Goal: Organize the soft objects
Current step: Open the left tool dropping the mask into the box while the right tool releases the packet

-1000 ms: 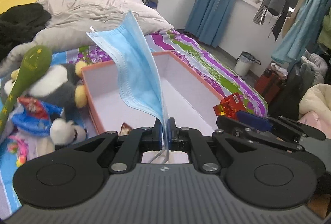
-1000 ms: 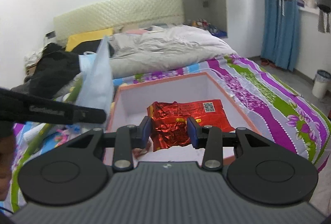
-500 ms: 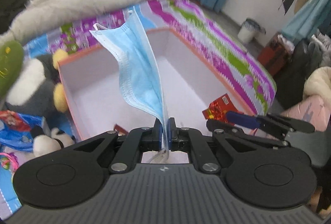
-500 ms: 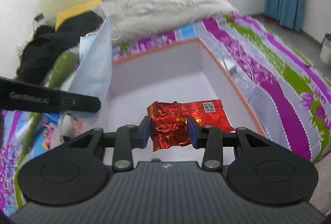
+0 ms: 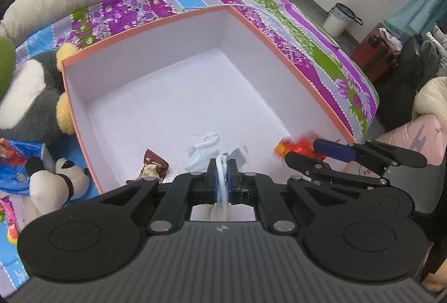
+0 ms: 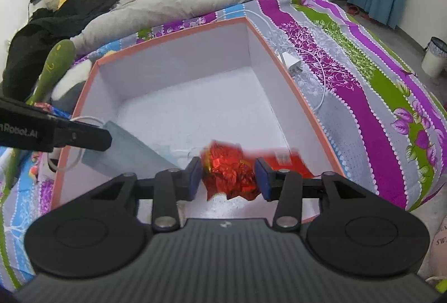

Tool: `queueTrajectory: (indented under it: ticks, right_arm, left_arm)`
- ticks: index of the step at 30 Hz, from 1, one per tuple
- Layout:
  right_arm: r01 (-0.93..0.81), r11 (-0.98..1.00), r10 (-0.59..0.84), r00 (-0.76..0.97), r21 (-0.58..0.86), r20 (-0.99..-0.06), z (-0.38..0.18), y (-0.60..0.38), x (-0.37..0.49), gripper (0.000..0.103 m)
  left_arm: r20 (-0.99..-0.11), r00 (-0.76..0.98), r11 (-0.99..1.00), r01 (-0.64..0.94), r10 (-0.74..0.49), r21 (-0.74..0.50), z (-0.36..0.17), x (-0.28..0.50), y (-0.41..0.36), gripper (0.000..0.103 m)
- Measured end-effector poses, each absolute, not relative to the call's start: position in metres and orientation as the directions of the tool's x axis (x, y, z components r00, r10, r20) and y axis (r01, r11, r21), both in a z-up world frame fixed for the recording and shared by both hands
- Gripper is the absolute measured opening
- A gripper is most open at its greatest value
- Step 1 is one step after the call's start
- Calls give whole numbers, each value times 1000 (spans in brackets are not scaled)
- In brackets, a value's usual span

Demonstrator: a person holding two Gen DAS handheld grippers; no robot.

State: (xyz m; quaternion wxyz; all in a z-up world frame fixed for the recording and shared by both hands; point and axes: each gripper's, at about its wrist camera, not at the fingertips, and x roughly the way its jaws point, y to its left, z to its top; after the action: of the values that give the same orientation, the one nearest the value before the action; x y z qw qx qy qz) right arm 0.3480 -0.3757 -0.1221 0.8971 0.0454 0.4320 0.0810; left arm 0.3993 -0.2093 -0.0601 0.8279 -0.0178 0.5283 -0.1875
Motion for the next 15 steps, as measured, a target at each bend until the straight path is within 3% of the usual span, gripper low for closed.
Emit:
queueTrajectory:
  ticks: [2, 4, 5, 15]
  right_arm:
    - [-107, 983, 186, 612, 152, -769, -123, -376, 347, 58]
    - [-105, 982, 186, 615, 154, -766, -123, -377, 345, 62]
    - [-101, 982, 188, 614, 159, -766, -123, -378, 344, 62]
    - [-90, 975, 211, 676, 205, -706, -110, -381, 318, 62]
  left_arm:
    - [-869, 372, 933, 277, -325, -230, -60, 400, -207, 13]
    - [-863, 386, 934, 274, -327, -231, -57, 398, -204, 41]
    - [-856, 400, 934, 277, -326, -226, -55, 397, -203, 44]
    - [-789, 497, 926, 293, -361, -239, -28, 369, -185, 47]
